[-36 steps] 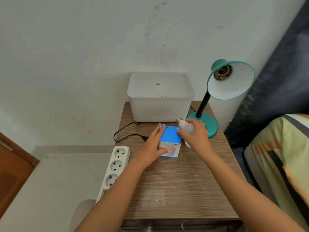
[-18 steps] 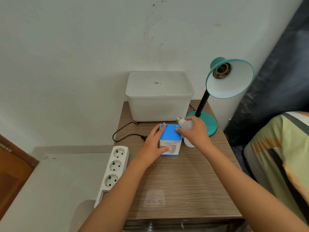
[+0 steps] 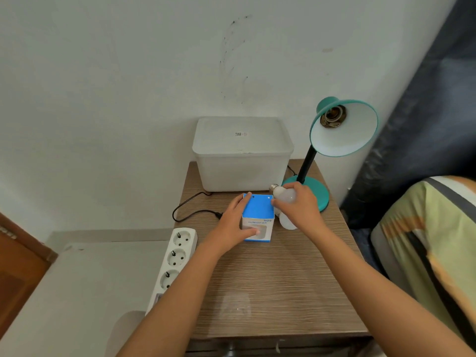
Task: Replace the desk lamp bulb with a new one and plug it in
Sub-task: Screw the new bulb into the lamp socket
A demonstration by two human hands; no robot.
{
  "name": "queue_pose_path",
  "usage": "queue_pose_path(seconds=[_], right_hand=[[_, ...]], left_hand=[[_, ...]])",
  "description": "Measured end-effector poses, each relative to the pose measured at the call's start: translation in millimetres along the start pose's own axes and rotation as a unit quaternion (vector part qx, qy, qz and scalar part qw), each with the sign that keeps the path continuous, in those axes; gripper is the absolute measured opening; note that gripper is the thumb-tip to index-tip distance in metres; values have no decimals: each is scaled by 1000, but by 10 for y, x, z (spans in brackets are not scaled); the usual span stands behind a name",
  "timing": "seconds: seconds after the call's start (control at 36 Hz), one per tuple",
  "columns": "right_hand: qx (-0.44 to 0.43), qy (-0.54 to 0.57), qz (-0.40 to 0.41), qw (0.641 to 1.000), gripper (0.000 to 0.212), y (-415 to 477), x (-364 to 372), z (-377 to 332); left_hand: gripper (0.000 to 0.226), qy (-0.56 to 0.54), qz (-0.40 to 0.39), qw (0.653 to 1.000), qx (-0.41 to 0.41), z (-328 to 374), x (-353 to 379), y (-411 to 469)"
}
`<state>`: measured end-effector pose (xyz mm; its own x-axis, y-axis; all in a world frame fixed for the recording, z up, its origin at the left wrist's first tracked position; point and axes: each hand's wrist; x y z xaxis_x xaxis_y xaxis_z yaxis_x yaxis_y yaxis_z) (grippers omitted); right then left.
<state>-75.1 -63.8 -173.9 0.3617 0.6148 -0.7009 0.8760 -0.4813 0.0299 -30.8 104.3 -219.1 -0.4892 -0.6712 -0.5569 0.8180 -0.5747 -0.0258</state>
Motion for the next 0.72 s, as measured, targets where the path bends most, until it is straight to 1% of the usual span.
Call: queue_pose_path(seconds=[0.11,0.19,0.28,0.33,0.42,0.47,0.56,0.64,0.72], right_hand=[[-4,37,37,999,45,-102,-240,-46],[-13,69,69,995,47,-219,-504,-75],[-21,133,93,987,45,-301,-778,-110],[-20,209,86,974,41,-300,-942,-125],[-14,297,78,952,48,-226,-1154,-156],[-29,299,84,950,52,-137,-1261,-181],[-47,268,90,958,49,22,-1352,-225],[-83,223,98,966,50,146,-1348,-237],[-120,175,126,969,56,247,-1299,-207]], left_hand=[[97,12,-9,1000,2,23,-17,0],[105,25,3,1000,17,188,-53,-1],[107,29,11,997,75,577,-150,49],[107,27,18,992,123,895,-207,141],[109,31,21,982,187,1337,-226,366],[112,33,13,975,219,1553,-206,539],[118,36,-1,969,246,1722,-180,799],[125,38,-19,966,256,1762,-151,1004],[123,40,-33,962,270,1738,-110,1117]])
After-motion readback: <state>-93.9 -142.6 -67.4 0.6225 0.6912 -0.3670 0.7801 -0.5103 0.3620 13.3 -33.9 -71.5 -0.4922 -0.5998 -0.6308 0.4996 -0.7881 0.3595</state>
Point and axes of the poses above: each hand's wrist, its own y-axis towards the middle knuckle, its own x-axis out of the palm, z = x × y, and after that the axes turned 6 degrees about -y, right-handed
